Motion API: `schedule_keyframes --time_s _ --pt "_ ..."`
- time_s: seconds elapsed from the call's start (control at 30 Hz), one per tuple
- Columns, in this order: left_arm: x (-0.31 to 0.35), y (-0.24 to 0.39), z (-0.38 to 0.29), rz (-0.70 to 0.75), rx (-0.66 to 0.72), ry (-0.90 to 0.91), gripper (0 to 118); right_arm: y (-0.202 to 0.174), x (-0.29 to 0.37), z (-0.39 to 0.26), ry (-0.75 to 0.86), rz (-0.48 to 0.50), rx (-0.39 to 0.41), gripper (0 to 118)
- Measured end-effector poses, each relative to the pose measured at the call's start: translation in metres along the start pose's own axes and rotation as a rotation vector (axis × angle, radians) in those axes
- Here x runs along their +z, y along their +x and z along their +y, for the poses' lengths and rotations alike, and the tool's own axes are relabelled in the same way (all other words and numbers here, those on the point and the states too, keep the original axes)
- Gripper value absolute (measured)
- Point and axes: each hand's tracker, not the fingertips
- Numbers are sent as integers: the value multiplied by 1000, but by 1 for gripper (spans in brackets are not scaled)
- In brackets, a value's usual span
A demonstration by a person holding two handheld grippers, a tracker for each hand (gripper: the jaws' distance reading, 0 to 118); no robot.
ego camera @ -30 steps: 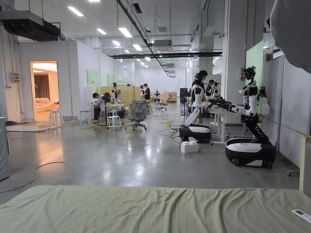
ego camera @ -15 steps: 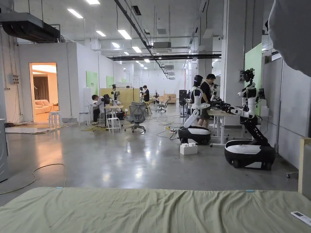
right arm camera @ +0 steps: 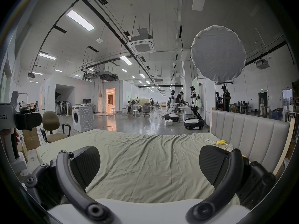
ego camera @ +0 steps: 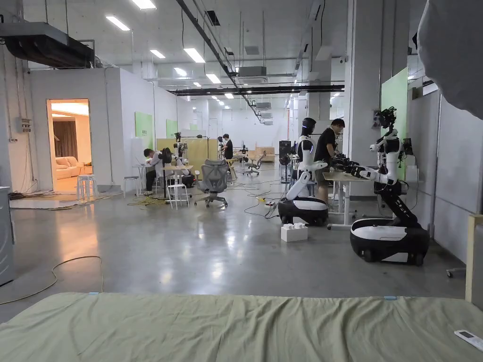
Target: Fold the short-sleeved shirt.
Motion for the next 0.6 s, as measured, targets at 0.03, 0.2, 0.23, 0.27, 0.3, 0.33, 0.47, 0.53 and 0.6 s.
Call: schedule_keyframes --time_s 0.03,0.2,0.23,0.27,0.3,0.33,0.47,0.53,0.6 --pt "0 0 0 -2 -1 -1 118 0 -2 0 1 2 0 118" --pt "-2 3 -3 -2 -9 -13 118 -1 -1 0 3 8 -7 118" --pt "-2 4 -4 1 -16 -16 118 -1 1 1 6 8 -6 118" --pt "-2 4 -5 1 -20 -20 118 0 1 1 5 8 -5 118" --pt "-2 5 -5 0 -19 -22 118 0 1 0 4 7 -5 118" --pt "-2 4 -5 -3 -14 -23 118 0 1 0 2 6 -4 118" --pt "-2 3 -4 -11 12 -22 118 1 1 -1 -5 5 -6 118" --pt "-1 3 -3 -9 8 -18 118 0 1 0 -8 4 -9 118" --pt "-1 3 -2 -6 2 -16 118 -1 0 -1 -15 9 -11 118"
